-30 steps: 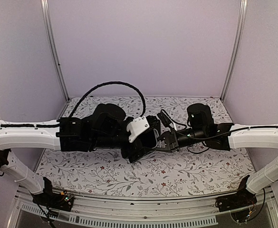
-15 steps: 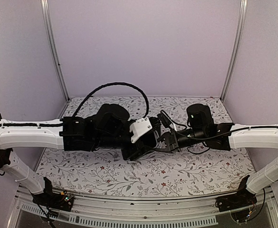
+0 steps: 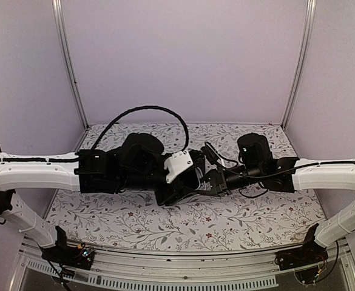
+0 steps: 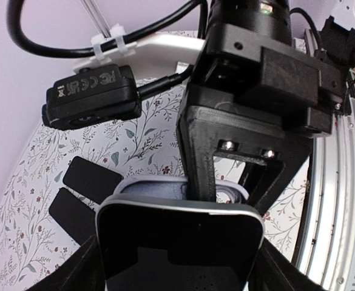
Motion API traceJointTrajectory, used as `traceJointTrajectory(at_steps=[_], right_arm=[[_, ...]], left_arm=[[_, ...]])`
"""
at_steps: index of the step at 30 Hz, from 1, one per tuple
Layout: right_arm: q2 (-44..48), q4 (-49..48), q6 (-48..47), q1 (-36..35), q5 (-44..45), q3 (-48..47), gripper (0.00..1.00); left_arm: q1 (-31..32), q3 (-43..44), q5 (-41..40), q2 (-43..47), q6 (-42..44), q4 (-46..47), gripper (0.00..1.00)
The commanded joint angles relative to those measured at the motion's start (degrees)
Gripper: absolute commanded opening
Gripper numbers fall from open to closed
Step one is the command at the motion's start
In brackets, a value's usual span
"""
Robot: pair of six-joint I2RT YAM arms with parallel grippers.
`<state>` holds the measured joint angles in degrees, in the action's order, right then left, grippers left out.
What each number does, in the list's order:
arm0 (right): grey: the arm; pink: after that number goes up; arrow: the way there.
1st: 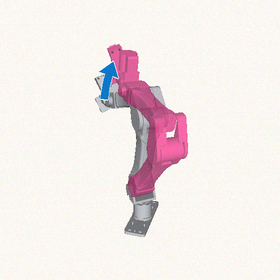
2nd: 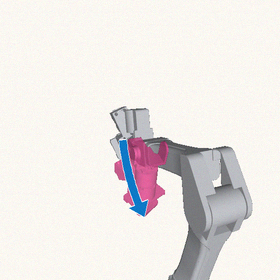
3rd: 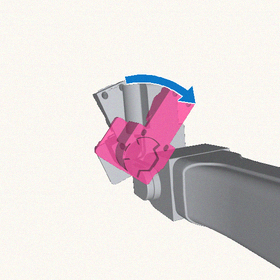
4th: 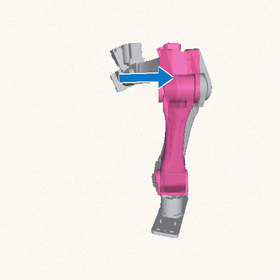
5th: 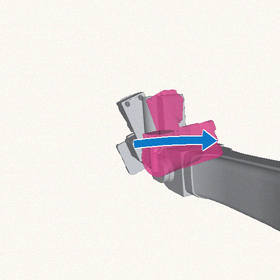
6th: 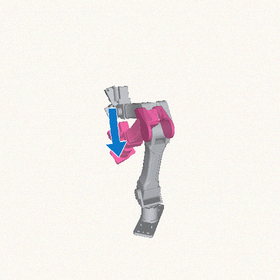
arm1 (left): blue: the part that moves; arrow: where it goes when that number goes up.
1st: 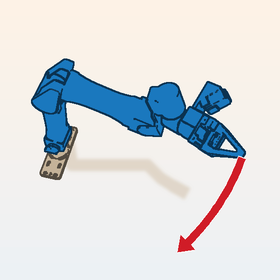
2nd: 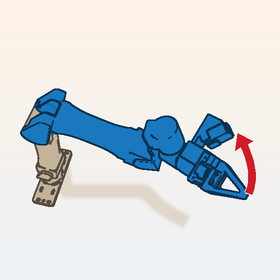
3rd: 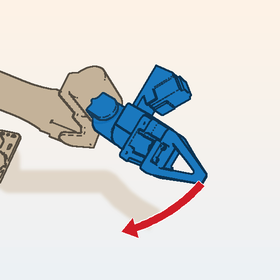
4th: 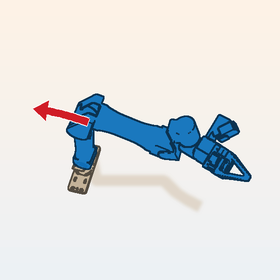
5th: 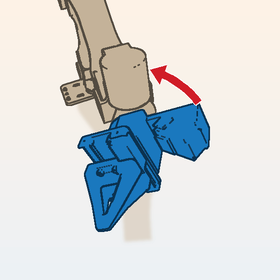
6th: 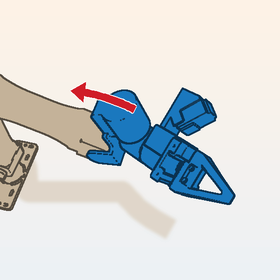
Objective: Take the phone out of the phone case
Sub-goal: Remove the phone case from the phone.
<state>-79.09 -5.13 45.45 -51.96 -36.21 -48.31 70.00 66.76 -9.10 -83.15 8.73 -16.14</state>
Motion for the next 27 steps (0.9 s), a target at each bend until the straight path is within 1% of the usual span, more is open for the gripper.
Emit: traceJointTrajectory(at_steps=[1, 9, 14, 17, 21, 25, 27], right_arm=[[1.70, 0.38, 0.89, 0.81, 7.05, 0.41, 0.00], [2.54, 2.49, 1.39, 0.96, 10.34, 1.22, 0.00], [3.43, 3.90, 1.39, 0.94, 14.05, 1.67, 0.00], [4.55, 4.31, 1.47, 0.96, 16.58, 2.27, 0.00], [8.01, 5.00, 1.82, 1.03, 22.26, 3.78, 0.00], [12.89, 5.04, 2.68, 1.95, 27.29, 5.88, 0.00], [15.60, 6.99, 2.96, 2.51, 29.33, 6.94, 0.00]], left_arm=[[0.62, -1.61, 1.10, 5.07, -4.21, 7.22, 0.35], [0.58, -5.13, 0.76, 9.75, -6.24, 10.11, 0.34], [0.32, -7.43, -2.82, 11.89, -9.25, 13.06, 0.33], [-0.67, -8.20, -6.11, 12.82, -13.11, 13.91, 0.34], [-4.11, -7.54, -9.76, 13.13, -19.79, 11.51, 0.34], [-10.49, -5.52, -7.46, 11.78, -27.23, 6.52, 0.34], [-13.67, -4.51, -7.05, 10.28, -30.24, 4.35, 0.35]])
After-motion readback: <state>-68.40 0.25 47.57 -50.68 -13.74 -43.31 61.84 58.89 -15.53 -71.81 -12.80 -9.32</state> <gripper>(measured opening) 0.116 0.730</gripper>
